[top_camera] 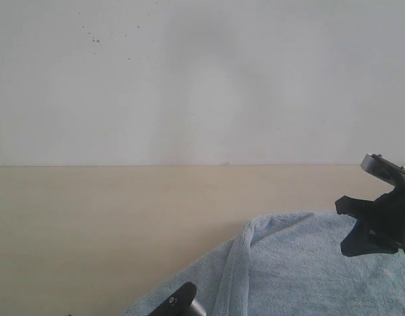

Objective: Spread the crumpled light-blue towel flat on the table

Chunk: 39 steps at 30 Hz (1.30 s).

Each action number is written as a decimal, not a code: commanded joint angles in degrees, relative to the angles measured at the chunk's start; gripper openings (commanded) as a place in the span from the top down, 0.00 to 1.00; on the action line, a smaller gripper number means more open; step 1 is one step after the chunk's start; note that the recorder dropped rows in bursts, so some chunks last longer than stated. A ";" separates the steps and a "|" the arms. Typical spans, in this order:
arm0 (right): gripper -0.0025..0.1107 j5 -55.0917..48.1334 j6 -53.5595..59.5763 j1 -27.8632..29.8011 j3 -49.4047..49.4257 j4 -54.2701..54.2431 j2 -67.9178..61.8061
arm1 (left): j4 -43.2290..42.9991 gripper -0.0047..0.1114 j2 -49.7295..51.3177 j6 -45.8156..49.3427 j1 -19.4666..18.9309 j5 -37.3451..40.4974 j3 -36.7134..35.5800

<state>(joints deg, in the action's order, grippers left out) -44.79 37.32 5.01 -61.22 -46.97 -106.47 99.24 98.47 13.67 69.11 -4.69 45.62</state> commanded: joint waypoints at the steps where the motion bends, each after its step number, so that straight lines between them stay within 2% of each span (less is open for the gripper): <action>1: 0.98 -0.34 0.59 -2.08 0.05 -0.33 0.00 | -0.54 0.39 -0.59 0.97 0.09 3.41 -0.08; 8: 0.98 -0.38 3.03 -5.64 0.05 -0.43 0.00 | -0.54 0.39 3.19 0.97 0.09 2.62 -0.08; 15: 0.98 0.51 3.47 -5.53 0.05 -0.59 0.00 | 0.71 0.42 6.54 0.97 0.09 0.89 -0.08; 18: 0.98 0.76 3.47 -5.53 0.05 -0.59 0.00 | 0.71 0.55 6.54 0.97 0.09 -0.20 -0.08; 22: 0.98 0.89 3.47 -5.53 0.05 -0.59 0.00 | 0.71 0.87 6.34 0.97 0.09 -0.20 -0.08; 23: 0.98 0.89 3.47 -5.53 0.05 -0.59 0.00 | 0.71 0.92 6.34 1.64 0.09 -0.20 -0.08; 29: 0.98 1.12 3.47 -5.53 0.05 -0.59 0.00 | 0.71 0.93 3.98 2.22 0.09 -2.01 -0.08; 34: 0.98 -0.80 3.47 -5.53 0.05 -0.59 0.00 | -0.38 0.93 1.11 9.34 0.09 -2.96 -0.08; 39: 0.98 -15.07 2.89 -5.64 0.05 -3.61 0.00 | -3.03 0.93 -0.78 22.58 0.09 -3.46 -0.08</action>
<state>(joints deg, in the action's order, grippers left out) -51.35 40.22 -0.57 -61.22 -48.56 -106.47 97.38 98.90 28.84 69.11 -7.19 45.62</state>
